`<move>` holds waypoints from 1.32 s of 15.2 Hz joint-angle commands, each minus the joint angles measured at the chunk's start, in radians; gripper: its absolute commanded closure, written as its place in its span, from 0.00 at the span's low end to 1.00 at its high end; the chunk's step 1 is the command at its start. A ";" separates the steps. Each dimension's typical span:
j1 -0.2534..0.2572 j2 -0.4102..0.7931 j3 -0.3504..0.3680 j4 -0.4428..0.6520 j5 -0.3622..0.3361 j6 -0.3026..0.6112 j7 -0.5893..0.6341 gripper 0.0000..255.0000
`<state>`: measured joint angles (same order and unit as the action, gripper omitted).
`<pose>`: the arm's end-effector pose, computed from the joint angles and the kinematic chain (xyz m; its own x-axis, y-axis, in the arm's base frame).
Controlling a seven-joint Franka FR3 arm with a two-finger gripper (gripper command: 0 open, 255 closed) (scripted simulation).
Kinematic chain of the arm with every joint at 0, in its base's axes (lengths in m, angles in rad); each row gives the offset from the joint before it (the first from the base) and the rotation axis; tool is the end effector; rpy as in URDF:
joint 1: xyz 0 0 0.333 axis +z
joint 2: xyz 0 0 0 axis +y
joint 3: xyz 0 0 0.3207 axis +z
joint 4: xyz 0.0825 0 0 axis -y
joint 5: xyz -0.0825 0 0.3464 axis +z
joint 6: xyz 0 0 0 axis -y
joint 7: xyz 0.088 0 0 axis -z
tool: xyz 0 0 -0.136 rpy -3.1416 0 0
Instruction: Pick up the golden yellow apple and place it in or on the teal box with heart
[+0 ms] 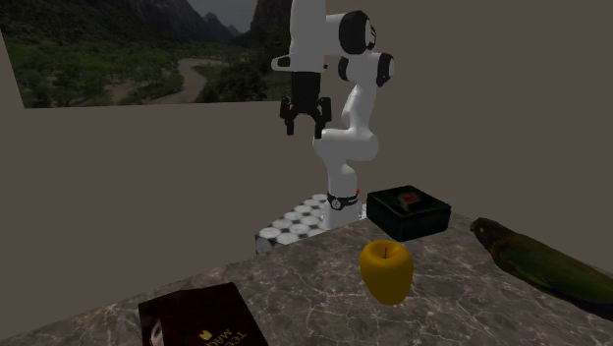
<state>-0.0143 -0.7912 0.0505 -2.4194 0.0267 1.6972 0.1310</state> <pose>0.2775 0.0170 0.5496 0.9915 -0.1105 0.0690 -0.1108 -0.9938 0.0003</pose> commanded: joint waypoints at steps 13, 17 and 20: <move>0.079 0.353 0.145 0.100 0.153 0.179 0.155 0.00; 0.102 0.487 0.187 0.167 0.186 0.228 0.201 0.00; 0.118 0.590 0.217 0.229 0.203 0.260 0.236 0.00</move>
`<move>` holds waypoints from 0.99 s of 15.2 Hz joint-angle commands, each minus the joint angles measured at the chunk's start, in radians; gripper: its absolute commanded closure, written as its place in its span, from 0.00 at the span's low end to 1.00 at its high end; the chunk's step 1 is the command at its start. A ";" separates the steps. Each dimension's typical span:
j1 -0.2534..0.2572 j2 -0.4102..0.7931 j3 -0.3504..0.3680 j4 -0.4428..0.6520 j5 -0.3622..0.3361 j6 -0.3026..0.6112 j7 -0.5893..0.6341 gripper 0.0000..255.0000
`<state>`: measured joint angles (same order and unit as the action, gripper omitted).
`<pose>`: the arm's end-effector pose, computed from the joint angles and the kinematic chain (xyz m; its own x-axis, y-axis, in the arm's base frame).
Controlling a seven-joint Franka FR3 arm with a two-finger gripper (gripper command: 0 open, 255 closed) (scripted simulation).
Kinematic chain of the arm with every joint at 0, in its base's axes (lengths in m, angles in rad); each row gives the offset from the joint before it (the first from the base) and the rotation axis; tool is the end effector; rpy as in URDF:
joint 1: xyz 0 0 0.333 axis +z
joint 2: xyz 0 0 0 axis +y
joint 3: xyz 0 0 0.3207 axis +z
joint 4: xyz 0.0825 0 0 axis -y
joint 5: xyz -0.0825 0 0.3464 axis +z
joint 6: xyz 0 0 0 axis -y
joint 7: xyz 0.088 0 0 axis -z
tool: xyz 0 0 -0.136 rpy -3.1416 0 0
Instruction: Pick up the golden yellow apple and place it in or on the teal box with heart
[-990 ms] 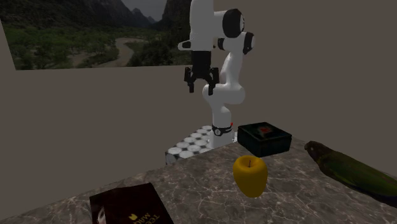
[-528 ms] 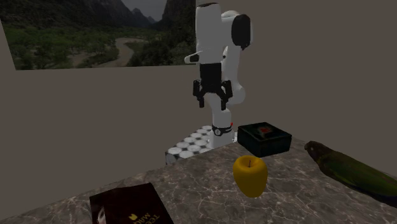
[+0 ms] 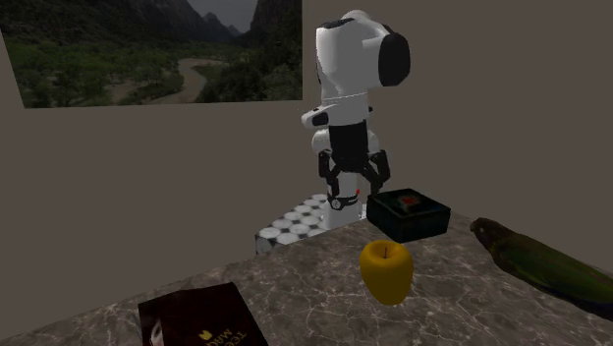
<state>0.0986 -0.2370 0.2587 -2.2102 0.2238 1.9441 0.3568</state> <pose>0.4051 0.1788 0.4632 0.9923 -0.0872 -0.0881 -0.0975 -0.9878 -0.1215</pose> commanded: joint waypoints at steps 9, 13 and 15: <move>0.043 0.243 0.060 0.128 0.020 0.095 0.075 0.00; 0.049 0.263 0.066 0.095 0.021 0.147 0.076 0.00; 0.050 0.266 0.066 0.091 0.021 0.155 0.076 0.00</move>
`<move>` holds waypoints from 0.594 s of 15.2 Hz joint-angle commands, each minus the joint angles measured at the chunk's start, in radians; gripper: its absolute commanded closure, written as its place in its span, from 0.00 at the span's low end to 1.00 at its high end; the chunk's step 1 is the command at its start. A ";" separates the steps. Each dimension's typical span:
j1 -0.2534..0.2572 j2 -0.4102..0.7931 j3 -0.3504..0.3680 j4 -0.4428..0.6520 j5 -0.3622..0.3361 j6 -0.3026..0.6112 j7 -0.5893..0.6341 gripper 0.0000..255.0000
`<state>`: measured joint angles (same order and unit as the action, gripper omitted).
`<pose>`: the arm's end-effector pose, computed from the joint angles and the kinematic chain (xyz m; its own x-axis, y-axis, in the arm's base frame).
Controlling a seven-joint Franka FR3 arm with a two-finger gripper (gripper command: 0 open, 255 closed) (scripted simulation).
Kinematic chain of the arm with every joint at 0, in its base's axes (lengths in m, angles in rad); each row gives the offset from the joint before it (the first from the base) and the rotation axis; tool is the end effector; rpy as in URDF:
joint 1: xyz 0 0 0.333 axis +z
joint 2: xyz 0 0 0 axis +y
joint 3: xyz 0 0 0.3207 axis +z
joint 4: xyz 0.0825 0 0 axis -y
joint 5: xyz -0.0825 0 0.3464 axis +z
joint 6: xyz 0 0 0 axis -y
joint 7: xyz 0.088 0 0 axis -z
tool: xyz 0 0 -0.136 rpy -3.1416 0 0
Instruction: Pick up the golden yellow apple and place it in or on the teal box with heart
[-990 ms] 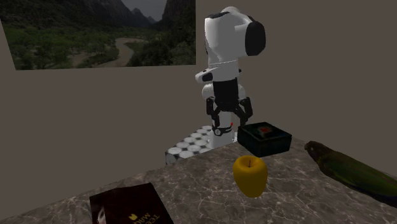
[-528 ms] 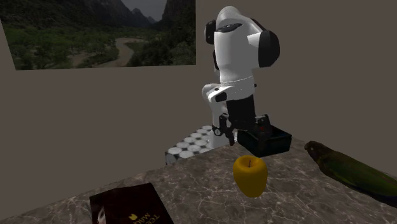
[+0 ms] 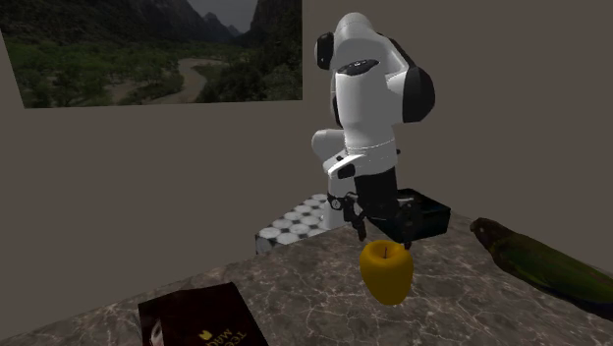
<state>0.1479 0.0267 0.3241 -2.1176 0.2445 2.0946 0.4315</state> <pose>0.4455 0.2468 0.3952 0.9867 -0.0741 -0.1447 -0.0981 -0.9811 -0.1665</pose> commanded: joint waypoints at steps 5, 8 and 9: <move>0.001 0.002 0.001 -0.002 0.000 0.005 0.001 0.00; 0.001 0.002 0.001 -0.002 0.000 0.005 0.001 1.00; 0.001 0.002 0.001 -0.002 0.000 0.005 0.001 1.00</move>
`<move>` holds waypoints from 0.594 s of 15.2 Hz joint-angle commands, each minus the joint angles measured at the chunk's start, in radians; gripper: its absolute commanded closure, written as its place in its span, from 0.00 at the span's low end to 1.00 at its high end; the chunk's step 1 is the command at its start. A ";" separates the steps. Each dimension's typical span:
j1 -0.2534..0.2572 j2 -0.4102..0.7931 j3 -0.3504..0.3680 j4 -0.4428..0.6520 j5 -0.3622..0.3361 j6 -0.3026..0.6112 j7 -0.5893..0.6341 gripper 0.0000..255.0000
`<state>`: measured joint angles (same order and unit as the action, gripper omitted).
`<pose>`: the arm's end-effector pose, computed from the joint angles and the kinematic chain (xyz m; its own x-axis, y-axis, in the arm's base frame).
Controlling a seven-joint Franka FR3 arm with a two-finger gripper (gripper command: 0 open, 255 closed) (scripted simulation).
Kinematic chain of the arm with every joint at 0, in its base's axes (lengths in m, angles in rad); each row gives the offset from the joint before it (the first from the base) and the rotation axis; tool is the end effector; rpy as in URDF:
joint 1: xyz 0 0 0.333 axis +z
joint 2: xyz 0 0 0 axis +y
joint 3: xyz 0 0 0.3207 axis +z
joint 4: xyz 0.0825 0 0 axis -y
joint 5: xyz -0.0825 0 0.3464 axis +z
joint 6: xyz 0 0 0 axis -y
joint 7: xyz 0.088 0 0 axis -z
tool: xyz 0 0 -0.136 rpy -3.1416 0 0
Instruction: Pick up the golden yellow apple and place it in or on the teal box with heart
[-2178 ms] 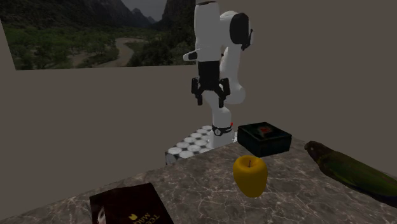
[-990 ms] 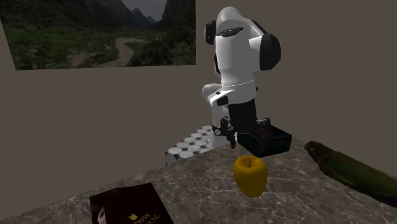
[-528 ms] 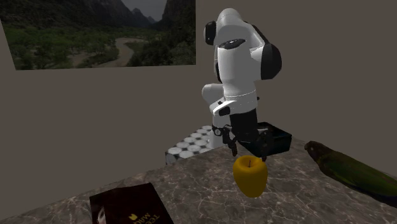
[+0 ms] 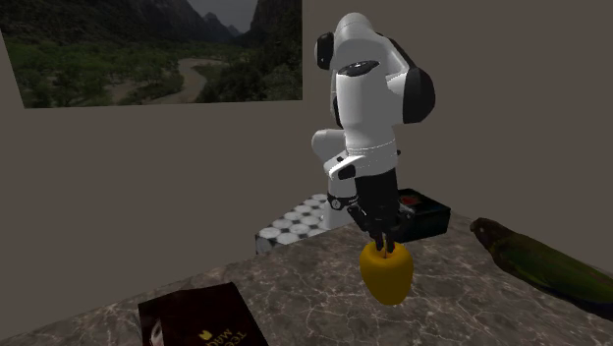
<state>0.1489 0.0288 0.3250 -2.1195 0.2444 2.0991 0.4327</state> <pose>0.4454 0.2476 0.3938 0.9867 -0.0743 -0.1445 -0.0983 -0.9811 -0.1666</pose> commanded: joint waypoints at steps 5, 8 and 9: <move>0.000 0.000 0.000 0.000 0.000 0.000 0.000 1.00; -0.001 -0.006 0.000 0.007 0.000 -0.013 0.002 1.00; -0.001 -0.012 -0.001 0.014 0.001 -0.026 0.003 1.00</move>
<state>0.1478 0.0212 0.3241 -2.1102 0.2447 2.0826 0.4341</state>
